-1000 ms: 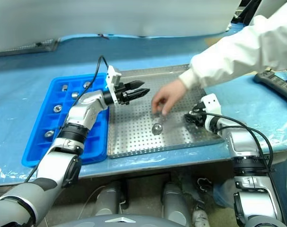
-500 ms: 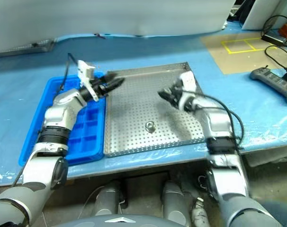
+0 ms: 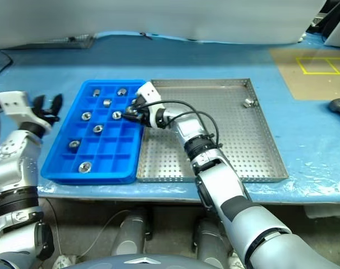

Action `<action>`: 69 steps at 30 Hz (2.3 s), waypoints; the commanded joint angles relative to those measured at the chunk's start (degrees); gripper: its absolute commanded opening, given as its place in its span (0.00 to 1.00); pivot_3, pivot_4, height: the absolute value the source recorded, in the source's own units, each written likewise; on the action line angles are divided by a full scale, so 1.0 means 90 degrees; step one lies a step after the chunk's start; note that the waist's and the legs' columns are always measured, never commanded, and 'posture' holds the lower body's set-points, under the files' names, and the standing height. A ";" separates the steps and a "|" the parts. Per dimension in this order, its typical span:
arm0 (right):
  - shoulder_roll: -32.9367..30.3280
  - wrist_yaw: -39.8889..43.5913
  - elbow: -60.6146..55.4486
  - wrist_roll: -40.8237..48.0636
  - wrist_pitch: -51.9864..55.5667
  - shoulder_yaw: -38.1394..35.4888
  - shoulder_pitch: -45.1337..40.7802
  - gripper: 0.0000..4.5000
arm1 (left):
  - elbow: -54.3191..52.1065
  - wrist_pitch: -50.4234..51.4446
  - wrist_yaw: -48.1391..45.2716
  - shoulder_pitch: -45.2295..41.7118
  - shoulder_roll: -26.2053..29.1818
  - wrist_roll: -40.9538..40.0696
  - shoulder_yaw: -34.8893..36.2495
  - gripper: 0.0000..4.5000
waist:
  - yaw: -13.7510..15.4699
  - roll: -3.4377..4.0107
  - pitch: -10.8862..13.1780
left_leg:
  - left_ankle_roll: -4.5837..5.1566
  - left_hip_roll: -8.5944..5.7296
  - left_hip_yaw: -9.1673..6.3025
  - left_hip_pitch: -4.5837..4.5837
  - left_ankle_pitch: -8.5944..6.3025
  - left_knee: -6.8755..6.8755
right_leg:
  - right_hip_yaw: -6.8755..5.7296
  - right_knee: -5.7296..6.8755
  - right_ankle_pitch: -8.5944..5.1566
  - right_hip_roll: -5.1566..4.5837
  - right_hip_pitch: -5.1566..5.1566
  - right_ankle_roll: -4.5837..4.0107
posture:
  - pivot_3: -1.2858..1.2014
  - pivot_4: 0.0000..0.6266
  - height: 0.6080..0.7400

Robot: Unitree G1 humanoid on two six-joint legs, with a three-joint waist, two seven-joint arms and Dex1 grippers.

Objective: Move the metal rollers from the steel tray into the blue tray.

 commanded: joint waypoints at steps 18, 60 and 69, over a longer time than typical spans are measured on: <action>-0.0406 -0.0172 -0.1706 -0.0113 0.0546 0.0017 0.1001 0.83 | -0.0061 0.0343 -0.1553 -0.0640 -0.0255 -0.0974 -0.1239 0.62 | 0.0386 -0.0010 -0.0006 | -0.0076 -0.0038 -0.0103 0.0026 0.0042 -0.0075 | -0.0022 0.0037 -0.0030 -0.0002 0.0023 0.0047 | 0.59 0.24 1.00; -0.3491 -0.0139 -0.5927 -0.0035 0.2889 0.1271 0.3992 0.69 | 0.1992 -0.0097 -0.4969 -0.1973 -0.0271 -0.0205 -0.3206 0.62 | -0.0670 -0.0030 -0.0018 | -0.0090 0.0042 0.0018 0.0158 0.0067 -0.0081 | 0.0009 -0.0014 -0.0053 0.0087 0.0136 0.0002 | 0.50 0.24 1.00; -0.1907 -0.0264 -0.4825 0.1117 0.2667 -0.0061 0.2404 0.38 | 0.2438 -0.1020 -0.2494 -0.2176 -0.0082 -0.0082 -0.1758 0.62 | -0.0646 -0.0031 -0.0018 | -0.0094 0.0049 0.0014 0.0136 0.0070 -0.0082 | 0.0000 -0.0001 -0.0021 0.0088 0.0106 -0.0049 | 0.56 0.24 1.00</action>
